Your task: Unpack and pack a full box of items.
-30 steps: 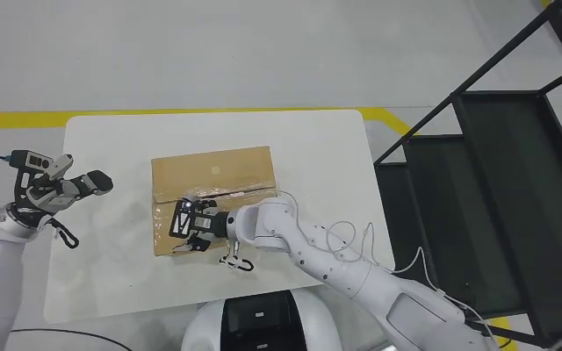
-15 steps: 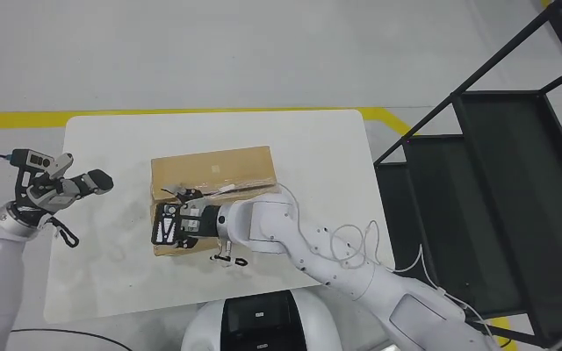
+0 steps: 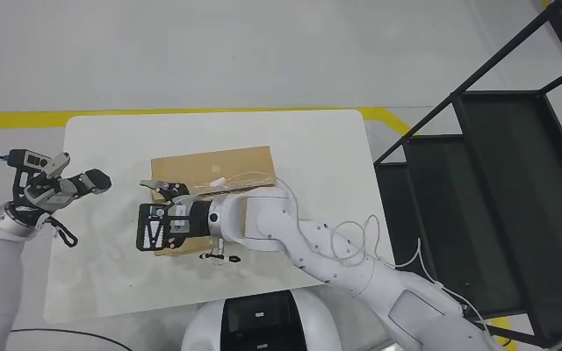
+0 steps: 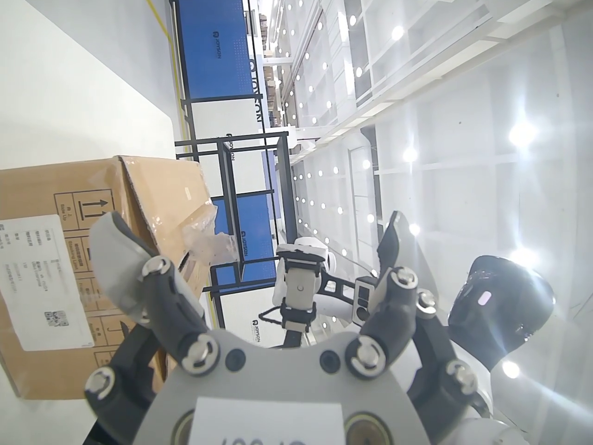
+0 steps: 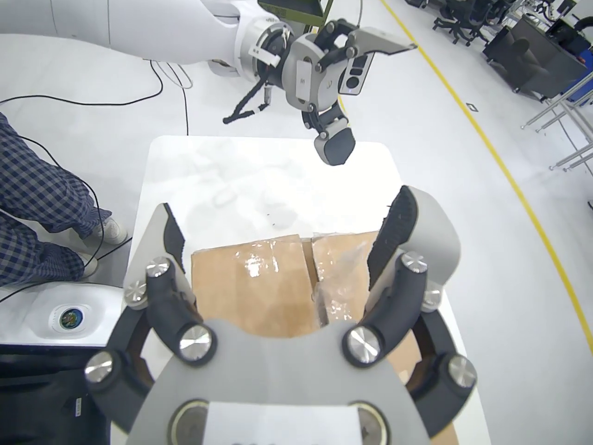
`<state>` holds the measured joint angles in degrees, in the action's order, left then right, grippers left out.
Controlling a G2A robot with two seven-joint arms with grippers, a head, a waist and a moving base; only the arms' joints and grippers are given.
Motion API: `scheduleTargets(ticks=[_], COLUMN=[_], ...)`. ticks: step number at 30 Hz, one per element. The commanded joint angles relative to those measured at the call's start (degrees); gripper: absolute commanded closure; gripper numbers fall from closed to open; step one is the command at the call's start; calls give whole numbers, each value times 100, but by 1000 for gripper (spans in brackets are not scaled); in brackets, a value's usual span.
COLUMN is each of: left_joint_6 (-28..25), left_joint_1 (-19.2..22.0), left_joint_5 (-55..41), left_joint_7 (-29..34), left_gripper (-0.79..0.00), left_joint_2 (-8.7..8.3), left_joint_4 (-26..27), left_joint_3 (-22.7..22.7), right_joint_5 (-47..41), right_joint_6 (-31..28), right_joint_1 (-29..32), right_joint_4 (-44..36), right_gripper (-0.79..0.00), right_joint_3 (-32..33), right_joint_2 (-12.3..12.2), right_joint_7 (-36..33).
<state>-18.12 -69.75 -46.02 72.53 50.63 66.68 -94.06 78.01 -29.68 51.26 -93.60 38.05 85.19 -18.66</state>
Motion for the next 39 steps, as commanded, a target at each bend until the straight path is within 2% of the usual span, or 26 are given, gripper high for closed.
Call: scheduleTargets(ticks=[1, 6, 11, 16, 20, 25, 29, 39], left_joint_6=[-8, -50, -221, -402, -369, -280, -244, -194], left_joint_1=[-2, -38, -115, -276, -359, -307, -242, -145], left_joint_5=[-31, -38, -180, -322, -271, -205, -258, -454], left_joint_7=[-1, -44, 14, 83, 44, 7, 72, 139], left_gripper=[-785, -785, -785, -785, -785, -785, -785, -785], left_joint_2=[4, 0, -6, -13, -14, 3, 12, 27], left_joint_4=[1, 7, 182, 476, 607, 595, 512, 338], left_joint_3=[-11, -106, -280, -497, -548, -451, -433, -436], right_joint_5=[-168, -809, -2353, -4437, -5556, -6835, -7426, -7459], right_joint_6=[75, 297, 75, -29, 400, 787, 915, 916], right_joint_1=[55, 460, 1091, 1354, 1301, 1010, 813, 800], right_joint_4=[-55, -249, -542, -661, -612, -122, 234, 257], right_gripper=[-785, -785, -785, -785, -785, -785, -785, -785], right_joint_3=[133, 706, 1589, 2310, 2776, 3038, 3102, 3108], right_joint_2=[-10, -117, -298, -474, -603, -694, -746, -750], right_joint_7=[1, -456, -1016, -2562, -3809, -4882, -5381, -5413])
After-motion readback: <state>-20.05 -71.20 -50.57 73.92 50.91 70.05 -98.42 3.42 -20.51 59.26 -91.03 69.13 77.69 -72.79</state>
